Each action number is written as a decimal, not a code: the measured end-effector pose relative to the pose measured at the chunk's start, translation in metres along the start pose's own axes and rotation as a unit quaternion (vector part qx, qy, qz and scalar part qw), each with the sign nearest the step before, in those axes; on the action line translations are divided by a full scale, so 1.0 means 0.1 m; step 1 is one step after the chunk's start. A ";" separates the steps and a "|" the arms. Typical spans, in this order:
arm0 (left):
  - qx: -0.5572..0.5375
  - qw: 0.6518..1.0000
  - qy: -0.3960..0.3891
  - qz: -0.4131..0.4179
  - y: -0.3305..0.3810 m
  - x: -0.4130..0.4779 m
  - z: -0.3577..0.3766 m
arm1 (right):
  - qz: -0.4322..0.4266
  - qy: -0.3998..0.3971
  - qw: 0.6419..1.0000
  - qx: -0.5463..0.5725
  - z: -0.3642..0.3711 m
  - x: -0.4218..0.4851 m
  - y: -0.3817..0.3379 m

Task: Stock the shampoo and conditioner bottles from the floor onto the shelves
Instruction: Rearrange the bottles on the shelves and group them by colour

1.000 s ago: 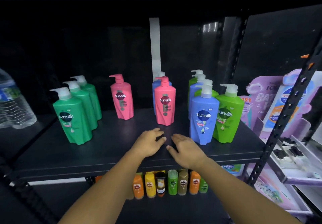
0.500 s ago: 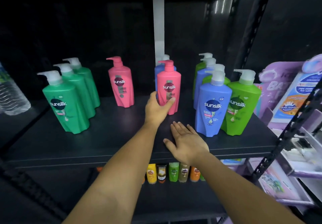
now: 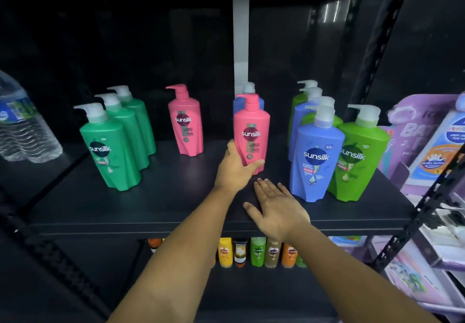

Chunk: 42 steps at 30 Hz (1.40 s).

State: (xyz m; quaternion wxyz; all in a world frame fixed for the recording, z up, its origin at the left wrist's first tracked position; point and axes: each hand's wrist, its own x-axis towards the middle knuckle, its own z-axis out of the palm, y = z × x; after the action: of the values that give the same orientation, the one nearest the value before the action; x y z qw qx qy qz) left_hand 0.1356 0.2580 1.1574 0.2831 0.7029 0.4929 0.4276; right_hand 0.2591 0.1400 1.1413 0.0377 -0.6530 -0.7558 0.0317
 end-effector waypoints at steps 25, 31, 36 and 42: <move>0.087 0.992 0.028 -0.081 -0.53 -0.39 -1.36 | -0.004 -0.022 0.999 0.042 -0.06 0.30 -0.77; 0.092 0.992 0.036 -0.076 -0.67 -0.18 -1.50 | 0.001 -0.021 0.999 0.033 -0.05 0.31 -0.75; 0.062 0.994 0.036 -0.078 -0.78 -0.07 -1.53 | 0.008 -0.014 1.000 0.026 -0.02 0.33 -0.76; 0.054 0.994 0.046 -0.089 -0.84 0.02 -1.52 | 0.016 -0.004 1.000 0.026 0.01 0.32 -0.77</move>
State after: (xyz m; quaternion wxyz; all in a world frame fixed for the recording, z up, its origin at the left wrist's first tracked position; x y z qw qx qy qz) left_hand -0.0357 0.2863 1.1609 0.2585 0.6502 0.5884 0.4052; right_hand 0.1787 0.1607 1.1486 0.0512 -0.6637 -0.7443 0.0539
